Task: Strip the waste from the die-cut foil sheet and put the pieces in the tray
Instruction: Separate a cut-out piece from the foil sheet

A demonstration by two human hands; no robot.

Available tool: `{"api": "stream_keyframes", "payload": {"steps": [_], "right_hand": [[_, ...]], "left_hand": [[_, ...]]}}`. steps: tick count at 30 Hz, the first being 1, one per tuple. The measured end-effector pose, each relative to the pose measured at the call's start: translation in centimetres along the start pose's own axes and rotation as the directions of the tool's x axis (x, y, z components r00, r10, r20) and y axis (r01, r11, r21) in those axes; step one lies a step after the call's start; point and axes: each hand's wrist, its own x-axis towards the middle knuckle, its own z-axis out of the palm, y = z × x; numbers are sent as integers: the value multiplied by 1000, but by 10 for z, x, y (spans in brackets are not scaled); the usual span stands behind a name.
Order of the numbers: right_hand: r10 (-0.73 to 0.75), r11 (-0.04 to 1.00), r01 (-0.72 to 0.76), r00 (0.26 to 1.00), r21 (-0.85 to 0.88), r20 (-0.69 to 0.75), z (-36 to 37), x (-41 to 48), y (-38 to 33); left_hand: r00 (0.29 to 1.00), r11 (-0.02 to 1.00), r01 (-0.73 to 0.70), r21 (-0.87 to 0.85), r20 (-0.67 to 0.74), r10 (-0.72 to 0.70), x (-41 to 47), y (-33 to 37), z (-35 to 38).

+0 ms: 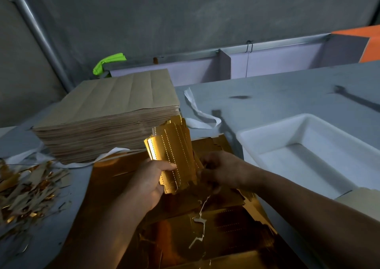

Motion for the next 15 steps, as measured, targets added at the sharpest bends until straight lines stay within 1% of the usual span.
{"api": "stream_keyframes", "payload": {"steps": [2, 5, 7, 10, 14, 15], "right_hand": [[-3, 1000, 2, 999, -20, -35, -1, 0, 0], [-3, 998, -1, 997, -56, -77, -2, 0, 1], [-2, 997, -4, 997, -83, -74, -2, -1, -2], [6, 997, -12, 997, -79, -71, -1, -3, -7], [-31, 977, 19, 998, -213, -53, -1, -6, -8], [-47, 970, 39, 998, -240, -29, 0, -7, -8]], "left_hand": [[999, 1000, -1, 6, -33, 1, 0, 2, -1], [997, 996, -49, 76, -60, 54, 3, 4, -5], [996, 995, -60, 83, -64, 66, 3, 4, -8], [997, 994, -46, 104, -61, 53, 2, 2, -9], [997, 984, -34, 172, -64, 46, 0, -5, -1], [998, 989, -8, 151, -60, 17, -3, -6, 4]]}}
